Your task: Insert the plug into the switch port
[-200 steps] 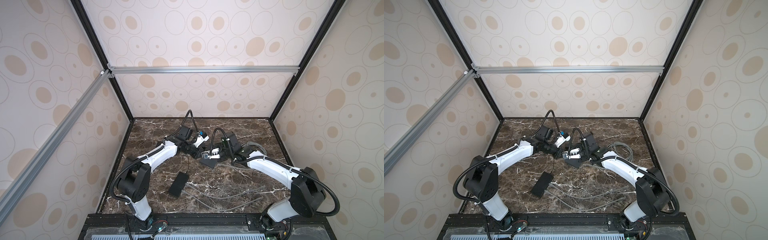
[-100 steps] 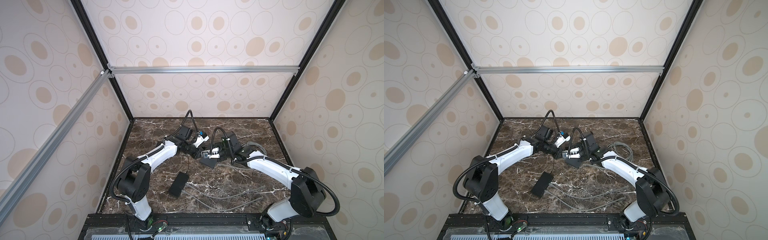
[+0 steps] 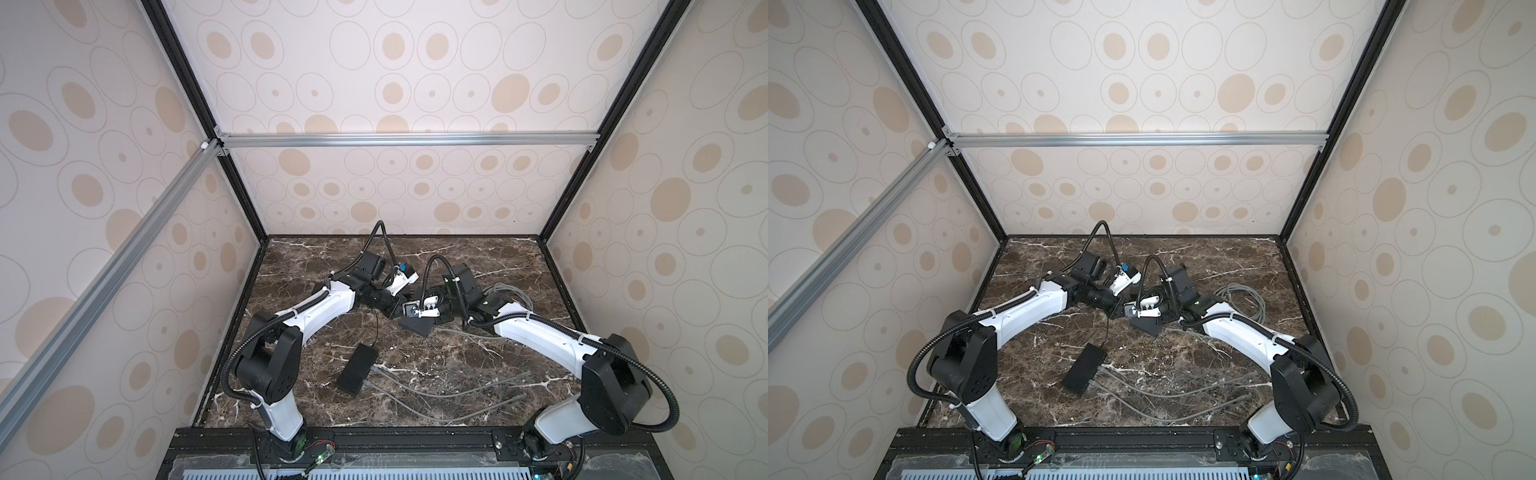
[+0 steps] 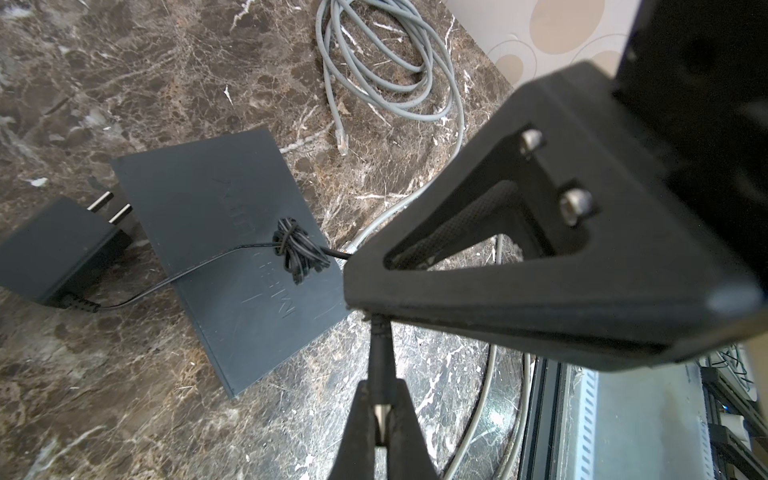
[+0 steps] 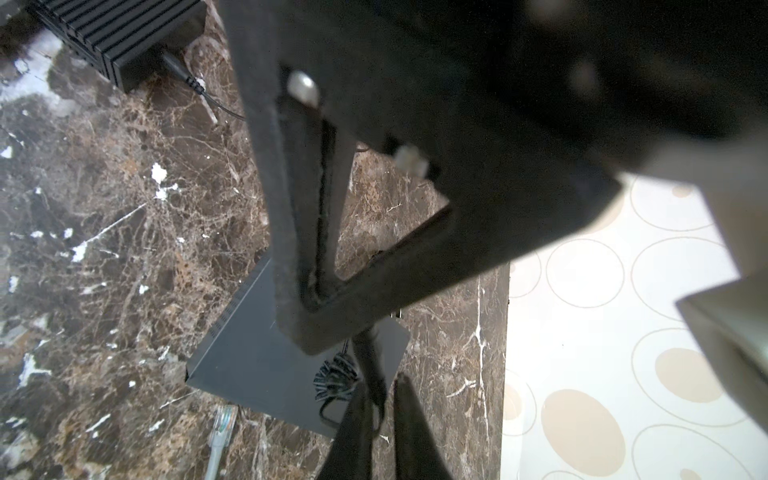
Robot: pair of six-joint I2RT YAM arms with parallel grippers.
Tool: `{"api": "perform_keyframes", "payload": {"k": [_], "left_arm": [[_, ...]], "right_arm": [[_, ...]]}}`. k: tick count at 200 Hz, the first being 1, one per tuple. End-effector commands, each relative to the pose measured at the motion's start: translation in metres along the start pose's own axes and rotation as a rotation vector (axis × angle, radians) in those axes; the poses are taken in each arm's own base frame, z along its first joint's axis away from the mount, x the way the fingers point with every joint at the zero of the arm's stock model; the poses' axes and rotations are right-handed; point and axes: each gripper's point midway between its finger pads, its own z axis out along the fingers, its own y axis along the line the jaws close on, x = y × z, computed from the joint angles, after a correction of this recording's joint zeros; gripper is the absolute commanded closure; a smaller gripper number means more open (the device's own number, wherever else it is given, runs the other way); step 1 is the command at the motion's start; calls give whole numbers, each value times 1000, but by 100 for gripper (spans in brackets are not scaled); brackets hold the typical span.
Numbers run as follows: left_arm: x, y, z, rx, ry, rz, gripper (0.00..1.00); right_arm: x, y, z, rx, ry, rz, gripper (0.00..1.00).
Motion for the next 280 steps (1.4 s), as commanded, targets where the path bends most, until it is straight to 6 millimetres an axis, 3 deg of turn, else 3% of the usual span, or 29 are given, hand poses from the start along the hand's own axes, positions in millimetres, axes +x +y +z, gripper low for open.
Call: {"api": "perform_keyframes", "payload": {"k": [1, 33, 53, 61, 71, 78, 92, 124, 154, 175, 212, 241, 280], "left_arm": [[-9, -16, 3, 57, -5, 58, 100], [-9, -16, 3, 64, -4, 57, 99], [-10, -17, 2, 67, -7, 57, 95], [-12, -17, 1, 60, -14, 57, 84], [-14, -12, -1, 23, -26, 52, 56], [-17, -6, -4, -18, -43, 48, 42], [-24, 10, -15, -112, -88, 33, 30], [-43, 39, -52, -255, -219, -1, 29], [-48, 52, -78, -412, -309, 6, 29], [-46, 45, -71, -414, -299, 38, 29], [-31, 49, -39, -413, -194, 28, 27], [-21, 54, -23, -404, -139, 3, 19], [-18, 59, -17, -404, -111, -8, 20]], "right_arm": [[-3, -3, -1, 15, -27, 26, 87], [-5, -4, -2, 23, -40, 46, 90], [-6, -6, -2, 39, -48, 61, 100], [-5, -8, -3, 46, -47, 73, 100], [-5, -11, -4, 61, -50, 93, 100], [-3, -14, -5, 77, -49, 112, 100], [3, -19, -8, 107, -45, 156, 100], [20, -42, -17, 202, -50, 294, 100], [39, -87, -28, 336, -64, 444, 100], [59, -122, -31, 449, -54, 522, 100], [120, -173, -26, 643, 90, 677, 100], [140, -175, -5, 634, 166, 717, 100], [149, -130, 11, 562, 167, 812, 100]]}}
